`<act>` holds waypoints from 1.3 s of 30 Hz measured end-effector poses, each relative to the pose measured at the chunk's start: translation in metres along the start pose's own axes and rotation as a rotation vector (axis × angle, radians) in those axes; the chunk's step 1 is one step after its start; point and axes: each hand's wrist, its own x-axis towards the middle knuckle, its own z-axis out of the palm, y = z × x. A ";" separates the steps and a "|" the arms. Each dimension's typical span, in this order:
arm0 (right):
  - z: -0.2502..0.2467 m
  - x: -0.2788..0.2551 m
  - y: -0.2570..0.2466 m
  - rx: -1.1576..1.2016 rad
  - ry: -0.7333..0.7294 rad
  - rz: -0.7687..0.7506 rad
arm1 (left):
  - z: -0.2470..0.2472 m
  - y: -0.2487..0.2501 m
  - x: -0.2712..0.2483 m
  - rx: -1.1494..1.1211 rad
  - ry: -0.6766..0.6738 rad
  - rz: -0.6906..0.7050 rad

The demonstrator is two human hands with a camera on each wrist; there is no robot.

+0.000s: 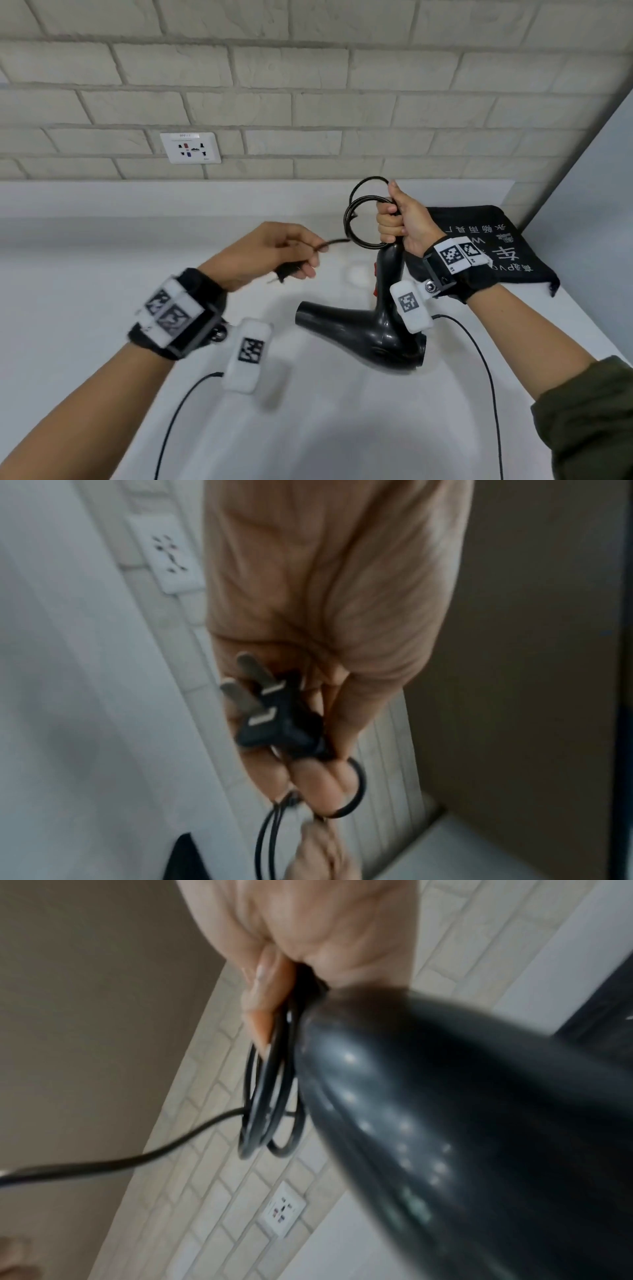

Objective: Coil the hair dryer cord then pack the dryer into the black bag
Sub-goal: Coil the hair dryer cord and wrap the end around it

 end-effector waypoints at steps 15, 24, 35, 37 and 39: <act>0.010 -0.011 -0.002 -0.041 0.011 0.004 | -0.002 -0.057 0.028 -0.202 -0.012 -0.267; 0.013 -0.012 0.001 -0.051 0.083 -0.054 | 0.001 -0.021 0.039 -0.512 -0.441 -0.191; 0.027 -0.021 0.000 -0.163 0.043 -0.083 | 0.031 0.026 0.049 0.005 -0.174 -0.310; 0.028 -0.022 0.000 -0.171 0.042 -0.089 | 0.041 0.029 0.054 0.156 -0.036 -0.280; 0.028 -0.023 0.000 -0.179 0.043 -0.093 | 0.049 0.025 0.057 0.288 0.080 -0.199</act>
